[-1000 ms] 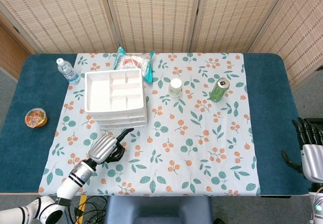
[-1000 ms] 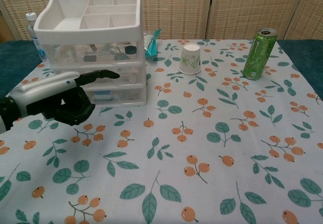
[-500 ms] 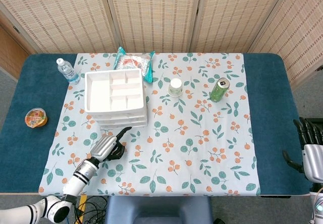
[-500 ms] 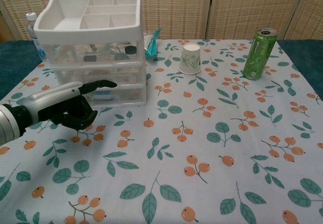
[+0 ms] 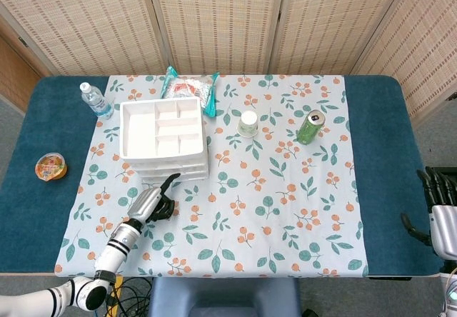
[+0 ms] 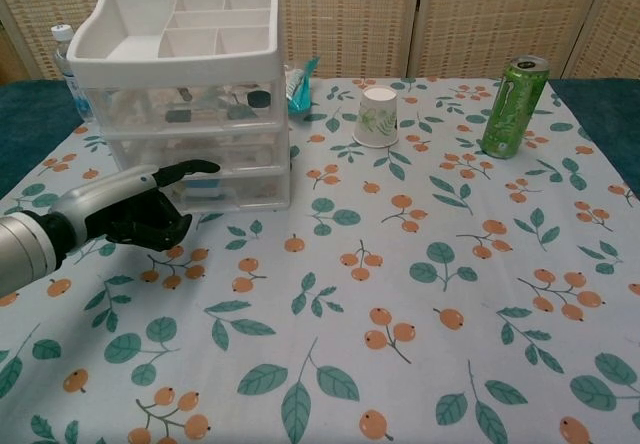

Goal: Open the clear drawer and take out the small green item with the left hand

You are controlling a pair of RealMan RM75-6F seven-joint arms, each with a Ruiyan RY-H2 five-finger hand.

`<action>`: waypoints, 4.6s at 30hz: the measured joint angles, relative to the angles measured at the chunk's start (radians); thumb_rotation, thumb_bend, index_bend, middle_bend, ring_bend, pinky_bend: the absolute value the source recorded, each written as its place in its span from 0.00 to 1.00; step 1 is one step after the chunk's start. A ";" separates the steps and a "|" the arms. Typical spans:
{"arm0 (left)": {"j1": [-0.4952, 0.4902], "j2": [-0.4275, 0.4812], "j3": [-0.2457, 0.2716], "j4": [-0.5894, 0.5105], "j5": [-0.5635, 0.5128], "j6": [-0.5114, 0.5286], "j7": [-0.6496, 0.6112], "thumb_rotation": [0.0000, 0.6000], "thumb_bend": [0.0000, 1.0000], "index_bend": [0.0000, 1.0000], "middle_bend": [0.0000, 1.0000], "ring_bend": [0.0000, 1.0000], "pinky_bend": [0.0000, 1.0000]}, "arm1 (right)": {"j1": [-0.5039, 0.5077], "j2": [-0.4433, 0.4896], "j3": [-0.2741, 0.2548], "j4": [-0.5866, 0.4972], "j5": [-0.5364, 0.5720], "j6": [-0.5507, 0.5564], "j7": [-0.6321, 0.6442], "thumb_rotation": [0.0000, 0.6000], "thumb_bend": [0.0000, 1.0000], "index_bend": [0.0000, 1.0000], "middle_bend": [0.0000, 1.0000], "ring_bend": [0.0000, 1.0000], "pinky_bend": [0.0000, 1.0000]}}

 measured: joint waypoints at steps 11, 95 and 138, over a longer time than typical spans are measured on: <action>0.015 -0.025 -0.017 0.021 -0.014 0.012 -0.049 1.00 0.63 0.04 0.91 0.93 1.00 | -0.006 -0.001 -0.002 0.000 0.004 0.002 -0.004 1.00 0.34 0.00 0.00 0.03 0.06; 0.050 -0.037 0.035 0.007 0.106 0.024 -0.358 1.00 0.63 0.20 0.91 0.93 1.00 | -0.028 -0.013 -0.004 0.002 0.020 0.007 -0.023 1.00 0.34 0.00 0.00 0.03 0.06; 0.082 0.122 0.046 -0.162 0.163 0.179 0.095 1.00 0.63 0.21 0.90 0.93 1.00 | -0.042 -0.013 0.000 0.007 0.015 0.027 -0.019 1.00 0.34 0.00 0.00 0.03 0.06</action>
